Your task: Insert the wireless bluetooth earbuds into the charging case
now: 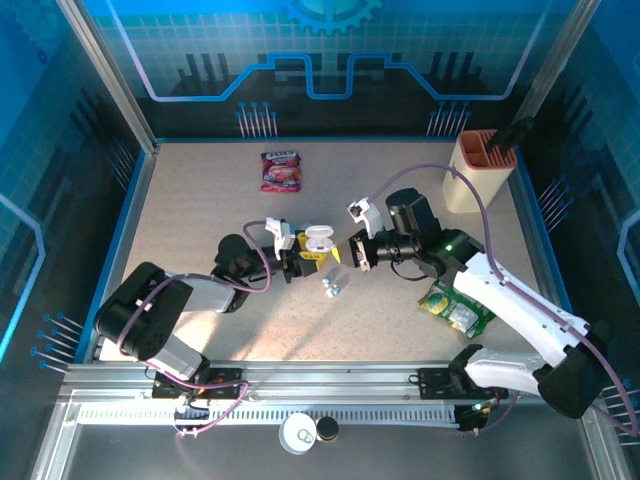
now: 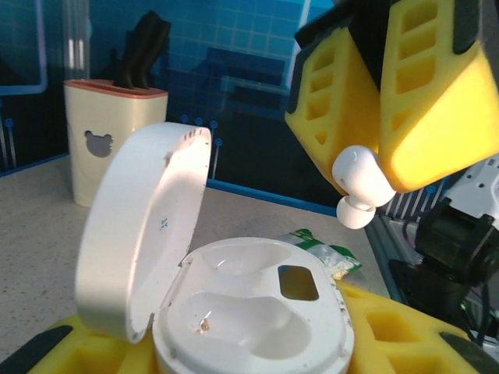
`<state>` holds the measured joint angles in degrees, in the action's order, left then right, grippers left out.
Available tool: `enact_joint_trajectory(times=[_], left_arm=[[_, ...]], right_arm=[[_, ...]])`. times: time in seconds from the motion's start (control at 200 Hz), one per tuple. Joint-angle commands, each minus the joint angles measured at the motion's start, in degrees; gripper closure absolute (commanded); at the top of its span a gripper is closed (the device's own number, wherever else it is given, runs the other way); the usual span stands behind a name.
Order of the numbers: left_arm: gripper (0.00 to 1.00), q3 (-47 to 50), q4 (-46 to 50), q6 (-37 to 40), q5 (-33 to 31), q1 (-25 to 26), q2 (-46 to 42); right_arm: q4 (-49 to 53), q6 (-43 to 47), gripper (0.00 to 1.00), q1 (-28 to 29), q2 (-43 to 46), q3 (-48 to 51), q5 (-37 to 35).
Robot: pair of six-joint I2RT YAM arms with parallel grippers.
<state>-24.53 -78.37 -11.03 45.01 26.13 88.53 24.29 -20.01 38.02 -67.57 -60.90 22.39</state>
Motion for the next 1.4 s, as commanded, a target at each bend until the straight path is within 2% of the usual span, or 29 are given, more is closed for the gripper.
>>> enact_joint_trajectory(times=[0.0, 0.55, 0.915, 1.101, 1.156, 1.396], left_arm=[[0.80, -1.6, -2.0, -0.5, 4.2, 0.6, 0.7], [0.80, -0.9, -2.0, -1.4, 6.7, 1.0, -0.8], [0.81, -0.2, -2.0, 0.0, 1.5, 1.0, -0.9], [0.81, -0.6, -2.0, 0.6, 1.3, 1.0, -0.8], [0.81, -0.6, -2.0, 0.7, 1.4, 1.0, -1.0], [0.81, -0.2, -2.0, 0.6, 1.1, 1.0, -1.2]], right_arm=[[-1.6, 2.1, 0.81, 0.6, -1.3, -2.2, 2.6], [-3.3, 1.9, 0.81, 1.0, -5.4, -2.6, 2.5], [-0.6, 2.8, 0.81, 0.9, -5.7, -1.6, 0.0], [-0.1, 2.4, 0.81, 0.9, -6.3, -1.9, -0.7], [0.0, 2.1, 0.79, 0.8, -6.7, -2.2, -1.0], [-1.4, 0.9, 0.59, 0.7, -5.4, -2.2, -2.0]])
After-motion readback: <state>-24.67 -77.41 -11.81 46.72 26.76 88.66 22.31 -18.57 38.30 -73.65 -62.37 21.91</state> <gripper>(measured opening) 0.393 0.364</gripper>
